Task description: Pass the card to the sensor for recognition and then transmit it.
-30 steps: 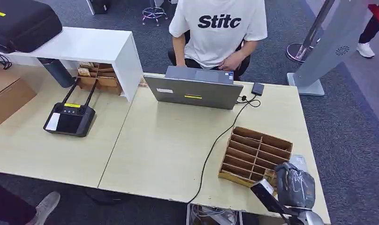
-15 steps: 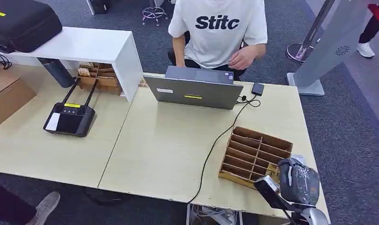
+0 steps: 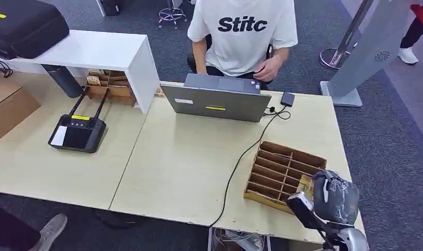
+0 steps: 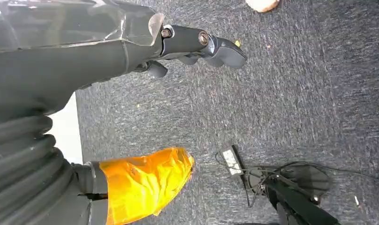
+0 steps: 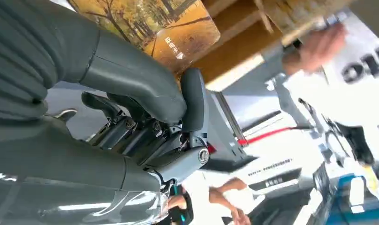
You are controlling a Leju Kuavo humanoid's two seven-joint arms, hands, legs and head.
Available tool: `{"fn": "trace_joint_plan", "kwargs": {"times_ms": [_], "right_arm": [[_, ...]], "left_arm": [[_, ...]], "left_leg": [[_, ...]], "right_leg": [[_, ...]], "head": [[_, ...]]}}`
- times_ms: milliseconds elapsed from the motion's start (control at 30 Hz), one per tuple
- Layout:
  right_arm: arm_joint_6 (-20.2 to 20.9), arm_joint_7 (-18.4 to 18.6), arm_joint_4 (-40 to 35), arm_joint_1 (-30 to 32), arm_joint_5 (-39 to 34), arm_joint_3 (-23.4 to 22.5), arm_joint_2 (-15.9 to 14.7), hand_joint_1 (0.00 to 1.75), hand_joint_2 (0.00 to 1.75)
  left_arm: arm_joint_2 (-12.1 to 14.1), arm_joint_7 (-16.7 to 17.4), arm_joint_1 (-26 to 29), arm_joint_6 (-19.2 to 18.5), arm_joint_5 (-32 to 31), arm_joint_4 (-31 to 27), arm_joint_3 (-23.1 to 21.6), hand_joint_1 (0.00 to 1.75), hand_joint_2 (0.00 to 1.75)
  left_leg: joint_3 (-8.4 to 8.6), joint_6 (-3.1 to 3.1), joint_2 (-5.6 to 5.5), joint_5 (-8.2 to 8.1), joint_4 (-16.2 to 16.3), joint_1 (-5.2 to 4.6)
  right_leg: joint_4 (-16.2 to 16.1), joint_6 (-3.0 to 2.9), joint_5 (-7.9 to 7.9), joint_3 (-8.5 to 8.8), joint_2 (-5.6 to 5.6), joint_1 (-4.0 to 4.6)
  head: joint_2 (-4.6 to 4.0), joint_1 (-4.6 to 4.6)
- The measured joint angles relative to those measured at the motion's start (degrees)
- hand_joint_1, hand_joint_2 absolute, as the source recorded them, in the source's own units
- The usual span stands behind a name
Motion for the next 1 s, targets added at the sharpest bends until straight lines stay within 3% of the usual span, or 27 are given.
{"fn": "trace_joint_plan", "kwargs": {"times_ms": [433,767,833,1000], "right_arm": [[-1.3,-6.9,-13.3,-11.8,-6.0,-1.9,0.3,1.75,1.75],[-1.3,-8.2,-16.9,-15.8,-7.3,-1.8,1.0,1.75,1.75],[-0.9,-7.4,-16.7,-17.6,-7.0,-1.6,1.1,1.75,1.75],[6.5,0.3,-8.6,-30.6,-3.9,1.7,1.1,1.75,1.75]], "left_arm": [[0.0,-8.2,-5.3,-1.2,-10.1,5.2,6.2,0.0,1.75],[-0.2,-9.5,-7.4,-1.3,-12.2,8.3,9.1,0.0,1.75],[-0.1,-10.5,-8.0,-1.6,-14.1,8.9,10.0,0.0,1.75],[1.7,-15.1,-11.7,1.0,-18.0,14.0,11.8,0.0,1.75]], "left_leg": [[0.02,-0.04,-0.01,0.09,0.0,0.0],[0.0,-0.04,0.0,0.09,0.0,0.0],[-0.04,-0.04,0.0,0.09,0.0,0.0],[-0.07,-0.07,0.07,0.34,0.0,0.0]], "right_leg": [[0.0,-0.02,0.08,0.02,0.0,0.0],[0.0,-0.02,0.07,0.01,0.0,0.0],[0.0,-0.02,0.08,0.02,0.0,-0.01],[0.0,-0.07,0.32,-0.05,0.06,0.0]], "head": [[0.0,0.0],[0.0,0.0],[0.0,0.0],[0.0,0.0]]}}
